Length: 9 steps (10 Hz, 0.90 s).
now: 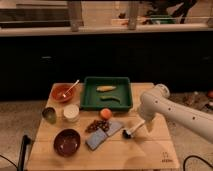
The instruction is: Wipe purple bowl with brush
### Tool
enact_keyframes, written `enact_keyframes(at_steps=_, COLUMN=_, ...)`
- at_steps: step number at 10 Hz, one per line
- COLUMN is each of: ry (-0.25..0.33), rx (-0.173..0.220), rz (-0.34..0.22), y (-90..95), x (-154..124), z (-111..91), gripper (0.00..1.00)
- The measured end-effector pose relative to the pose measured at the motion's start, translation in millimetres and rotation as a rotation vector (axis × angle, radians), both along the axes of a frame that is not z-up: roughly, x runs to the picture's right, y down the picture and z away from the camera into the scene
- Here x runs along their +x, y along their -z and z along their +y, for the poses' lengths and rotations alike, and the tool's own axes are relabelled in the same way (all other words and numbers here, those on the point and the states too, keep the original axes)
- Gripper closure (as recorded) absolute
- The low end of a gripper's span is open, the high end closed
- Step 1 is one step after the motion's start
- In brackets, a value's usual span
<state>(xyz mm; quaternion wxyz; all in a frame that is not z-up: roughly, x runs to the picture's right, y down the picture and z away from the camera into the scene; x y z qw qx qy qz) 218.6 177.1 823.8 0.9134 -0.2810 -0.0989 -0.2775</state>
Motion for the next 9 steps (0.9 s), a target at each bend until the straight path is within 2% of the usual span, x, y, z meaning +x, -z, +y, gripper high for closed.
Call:
enact_keyframes(at_steps=5, ry=-0.039, rx=-0.035, rz=0.014, y=-17.3, x=15, z=15, gripper=0.2)
enact_keyframes(at_steps=9, ry=-0.042, rx=-0.056, rz=0.016, y=-26.7, x=14, z=23, gripper=0.2)
